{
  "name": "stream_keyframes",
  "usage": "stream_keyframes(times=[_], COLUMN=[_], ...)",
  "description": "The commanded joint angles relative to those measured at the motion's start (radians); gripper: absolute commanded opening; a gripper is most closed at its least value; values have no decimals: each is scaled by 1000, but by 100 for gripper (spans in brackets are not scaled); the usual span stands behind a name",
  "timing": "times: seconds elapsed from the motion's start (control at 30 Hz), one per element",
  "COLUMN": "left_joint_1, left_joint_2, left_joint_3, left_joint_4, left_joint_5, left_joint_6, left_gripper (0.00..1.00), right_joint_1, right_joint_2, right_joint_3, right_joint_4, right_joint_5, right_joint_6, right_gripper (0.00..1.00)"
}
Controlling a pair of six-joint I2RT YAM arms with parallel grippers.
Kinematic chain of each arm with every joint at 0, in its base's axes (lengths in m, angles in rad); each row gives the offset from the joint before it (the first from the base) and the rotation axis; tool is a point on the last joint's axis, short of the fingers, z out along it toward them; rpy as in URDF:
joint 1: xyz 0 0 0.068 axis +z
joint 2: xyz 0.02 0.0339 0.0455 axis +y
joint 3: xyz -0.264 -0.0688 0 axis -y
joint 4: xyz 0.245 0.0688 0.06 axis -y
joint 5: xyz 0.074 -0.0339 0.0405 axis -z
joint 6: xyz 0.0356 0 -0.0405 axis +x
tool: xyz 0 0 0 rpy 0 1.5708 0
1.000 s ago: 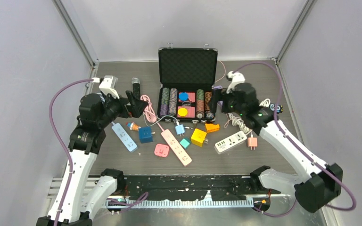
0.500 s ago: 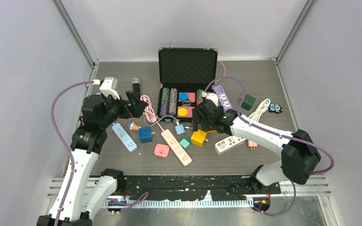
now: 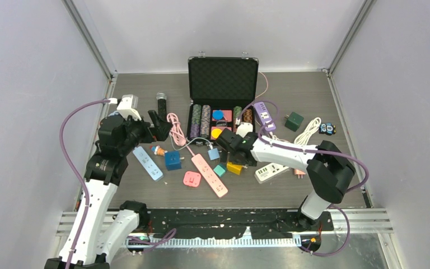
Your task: Insert the plug
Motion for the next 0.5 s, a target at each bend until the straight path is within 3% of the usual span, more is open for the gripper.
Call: stream_keyframes(times=[0.0, 0.17, 0.33, 0.47], left_joint_1=[5, 5, 5, 5], left_joint_2=[-23, -27, -28, -35], left_joint_3=[-13, -20, -24, -29], left_joint_4=[9, 2, -3, -3], left_joint_5=[-35, -45, -49, -48], left_joint_6=[-6, -8, -10, -11], left_gripper=[100, 100, 100, 100], right_joint_1=[17, 17, 17, 17], right_joint_2=[36, 32, -2, -19], right_joint_3=[81, 67, 39, 29], right_joint_4=[-116, -108, -64, -46], right_joint_5=[79, 65, 67, 64], right_joint_6=[154, 166, 156, 148], right_gripper=[94, 84, 58, 47])
